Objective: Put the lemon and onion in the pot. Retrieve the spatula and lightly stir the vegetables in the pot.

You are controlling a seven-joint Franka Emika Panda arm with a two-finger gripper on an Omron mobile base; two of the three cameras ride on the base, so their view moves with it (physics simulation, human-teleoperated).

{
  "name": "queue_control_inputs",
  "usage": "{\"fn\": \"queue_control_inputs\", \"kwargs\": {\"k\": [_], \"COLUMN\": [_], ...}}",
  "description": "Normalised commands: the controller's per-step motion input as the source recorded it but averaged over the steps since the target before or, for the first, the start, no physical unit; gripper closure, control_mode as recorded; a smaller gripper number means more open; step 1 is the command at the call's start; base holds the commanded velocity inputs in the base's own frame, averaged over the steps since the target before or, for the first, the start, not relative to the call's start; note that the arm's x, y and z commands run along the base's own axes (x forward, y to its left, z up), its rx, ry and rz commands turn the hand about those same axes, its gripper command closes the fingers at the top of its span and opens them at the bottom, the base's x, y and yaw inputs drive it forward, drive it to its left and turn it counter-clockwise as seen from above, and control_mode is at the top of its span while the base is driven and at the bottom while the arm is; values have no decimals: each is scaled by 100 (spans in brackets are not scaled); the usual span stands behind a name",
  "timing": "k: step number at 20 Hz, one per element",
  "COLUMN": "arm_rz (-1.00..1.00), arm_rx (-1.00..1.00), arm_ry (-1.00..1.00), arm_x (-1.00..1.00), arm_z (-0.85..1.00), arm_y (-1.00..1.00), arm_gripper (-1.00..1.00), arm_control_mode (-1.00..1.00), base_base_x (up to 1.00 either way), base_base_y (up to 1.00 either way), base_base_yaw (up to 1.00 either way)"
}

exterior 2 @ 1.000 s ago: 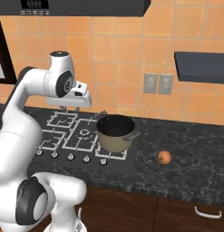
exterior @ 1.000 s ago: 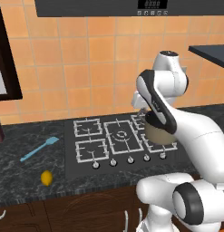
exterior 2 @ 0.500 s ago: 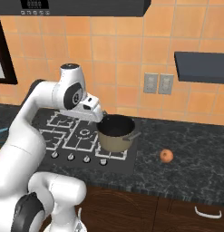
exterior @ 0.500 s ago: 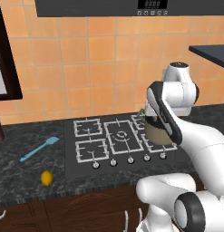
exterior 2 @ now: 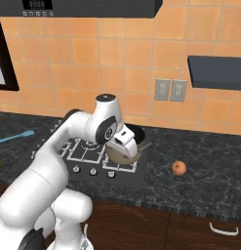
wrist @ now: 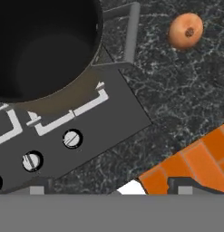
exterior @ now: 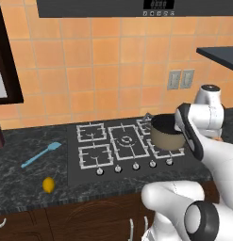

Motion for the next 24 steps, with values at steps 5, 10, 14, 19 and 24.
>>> {"fn": "queue_control_inputs", "kwargs": {"k": [5,10,14,19,24], "arm_rz": [-22,-17,-10,0,0], "arm_rx": [13,34,40,33,7], "arm_ry": [1,0,0,11,4], "arm_x": [0,2,18,52,81], "arm_z": [-3,2,1,-21,-57], "arm_y": [-100,-100,-100,-93,-37], "arm_gripper": [-100,-100,-100,-100,-100], "arm_control_mode": [-100,-100,-100,-100,-100], "base_base_x": [0,0,0,0,0], "base_base_y": [0,0,0,0,0], "base_base_yaw": [0,0,0,0,0]}}
